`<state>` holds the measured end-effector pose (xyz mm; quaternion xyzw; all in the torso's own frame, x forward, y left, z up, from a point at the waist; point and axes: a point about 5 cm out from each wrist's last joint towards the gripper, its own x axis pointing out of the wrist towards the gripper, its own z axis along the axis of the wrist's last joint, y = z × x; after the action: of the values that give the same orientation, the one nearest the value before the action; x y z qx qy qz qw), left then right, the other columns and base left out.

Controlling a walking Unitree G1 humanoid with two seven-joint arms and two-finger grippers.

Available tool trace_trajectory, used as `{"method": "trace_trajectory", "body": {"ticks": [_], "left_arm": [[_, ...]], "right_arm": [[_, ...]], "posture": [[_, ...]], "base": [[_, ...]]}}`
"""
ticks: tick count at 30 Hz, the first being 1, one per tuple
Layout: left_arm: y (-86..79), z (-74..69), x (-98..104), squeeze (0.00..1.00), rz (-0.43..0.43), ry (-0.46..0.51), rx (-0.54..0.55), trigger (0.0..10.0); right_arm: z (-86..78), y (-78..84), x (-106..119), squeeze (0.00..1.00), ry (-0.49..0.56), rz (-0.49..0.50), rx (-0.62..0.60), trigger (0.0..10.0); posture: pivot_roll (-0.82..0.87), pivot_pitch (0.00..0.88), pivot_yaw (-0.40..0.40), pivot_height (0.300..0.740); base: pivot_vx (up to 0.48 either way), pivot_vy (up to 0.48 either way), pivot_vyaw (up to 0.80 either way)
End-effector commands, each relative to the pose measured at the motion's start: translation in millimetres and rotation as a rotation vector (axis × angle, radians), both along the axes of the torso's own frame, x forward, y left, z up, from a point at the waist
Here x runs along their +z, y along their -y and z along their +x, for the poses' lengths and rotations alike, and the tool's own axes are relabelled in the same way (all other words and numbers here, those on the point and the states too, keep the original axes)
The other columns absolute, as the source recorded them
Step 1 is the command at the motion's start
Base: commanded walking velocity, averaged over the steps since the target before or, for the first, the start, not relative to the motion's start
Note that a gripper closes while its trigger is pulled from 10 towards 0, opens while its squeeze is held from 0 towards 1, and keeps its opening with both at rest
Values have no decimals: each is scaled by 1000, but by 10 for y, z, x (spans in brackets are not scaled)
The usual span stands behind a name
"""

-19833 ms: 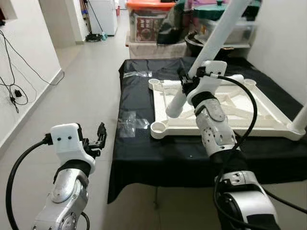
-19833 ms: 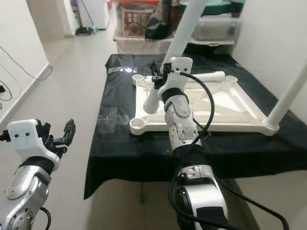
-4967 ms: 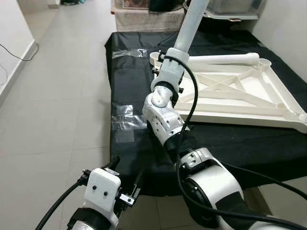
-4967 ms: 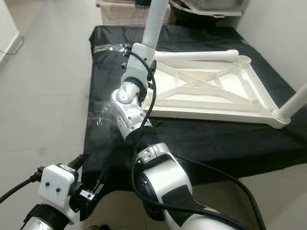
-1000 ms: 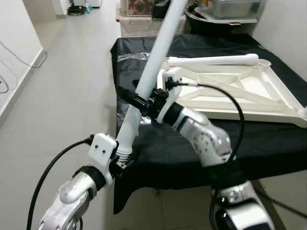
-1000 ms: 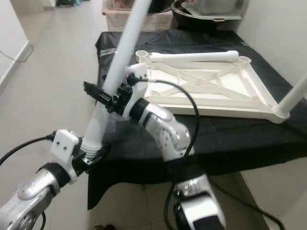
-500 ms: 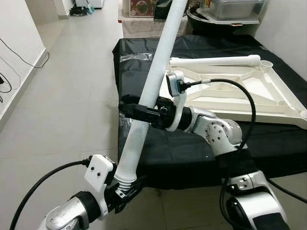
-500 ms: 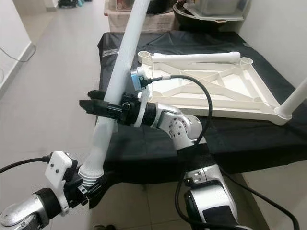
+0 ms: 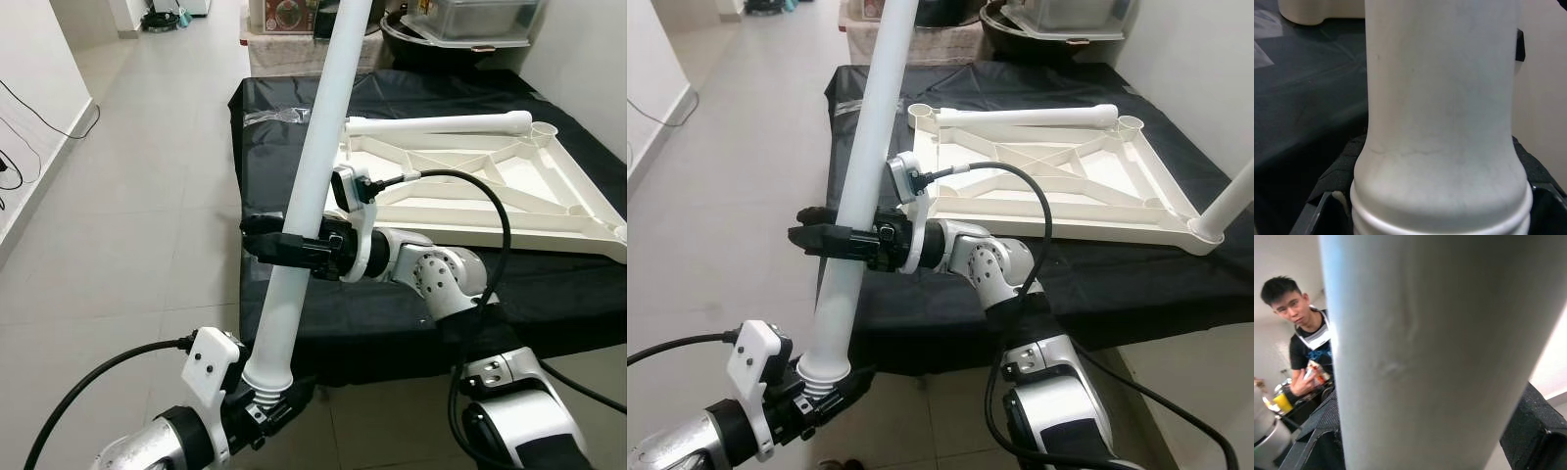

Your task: Building children table

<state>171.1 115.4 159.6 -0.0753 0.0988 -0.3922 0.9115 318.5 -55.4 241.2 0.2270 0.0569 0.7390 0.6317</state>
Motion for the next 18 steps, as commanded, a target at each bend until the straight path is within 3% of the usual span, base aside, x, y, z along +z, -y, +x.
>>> {"method": "trace_trajectory", "body": {"ticks": [1, 18], "left_arm": [[40, -51, 4, 0, -3, -13, -33, 10000], [109, -11, 17, 0, -14, -1, -37, 10000]], "right_arm": [[-27, -44, 41, 0, 8, -11, 47, 10000], [-203, -39, 63, 0, 29, 8, 187, 10000]], "posture": [[74, 156, -16, 740], [69, 155, -18, 740]], "base": [[0, 0, 0], [0, 0, 0]]}}
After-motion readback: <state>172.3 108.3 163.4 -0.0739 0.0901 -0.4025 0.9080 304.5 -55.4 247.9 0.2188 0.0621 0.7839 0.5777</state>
